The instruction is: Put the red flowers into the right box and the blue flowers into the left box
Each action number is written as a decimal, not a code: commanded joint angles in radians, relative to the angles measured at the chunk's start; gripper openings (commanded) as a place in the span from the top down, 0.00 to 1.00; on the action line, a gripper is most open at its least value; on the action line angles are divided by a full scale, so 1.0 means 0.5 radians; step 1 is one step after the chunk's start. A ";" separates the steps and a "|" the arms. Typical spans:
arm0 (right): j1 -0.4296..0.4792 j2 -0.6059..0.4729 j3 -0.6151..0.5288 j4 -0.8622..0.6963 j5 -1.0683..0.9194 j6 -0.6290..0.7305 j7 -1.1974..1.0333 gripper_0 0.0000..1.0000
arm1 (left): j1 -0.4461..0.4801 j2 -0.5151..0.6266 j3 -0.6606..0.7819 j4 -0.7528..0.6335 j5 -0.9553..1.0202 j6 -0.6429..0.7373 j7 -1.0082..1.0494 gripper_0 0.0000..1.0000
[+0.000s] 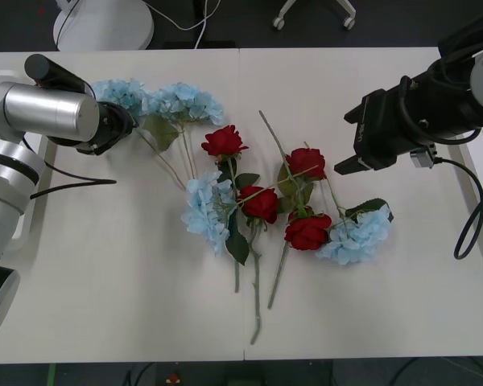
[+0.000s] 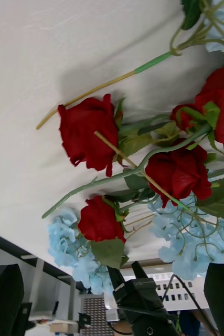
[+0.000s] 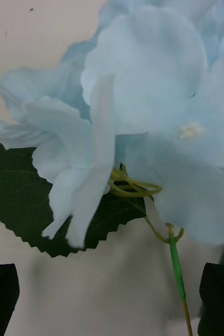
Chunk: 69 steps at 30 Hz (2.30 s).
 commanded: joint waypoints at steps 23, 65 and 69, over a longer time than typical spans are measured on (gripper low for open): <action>0.183 0.482 0.016 0.247 0.792 0.144 -0.751 0.00 | -0.334 -0.138 -0.185 0.491 0.007 -0.243 -0.118 1.00; 0.180 0.859 -0.058 0.800 1.268 0.058 -0.656 0.49 | 0.541 0.626 1.220 -0.181 0.265 0.226 -1.357 1.00; 0.180 0.859 -0.058 0.806 1.268 0.055 -0.656 0.71 | 0.541 0.626 1.184 -0.160 0.246 0.183 -1.366 1.00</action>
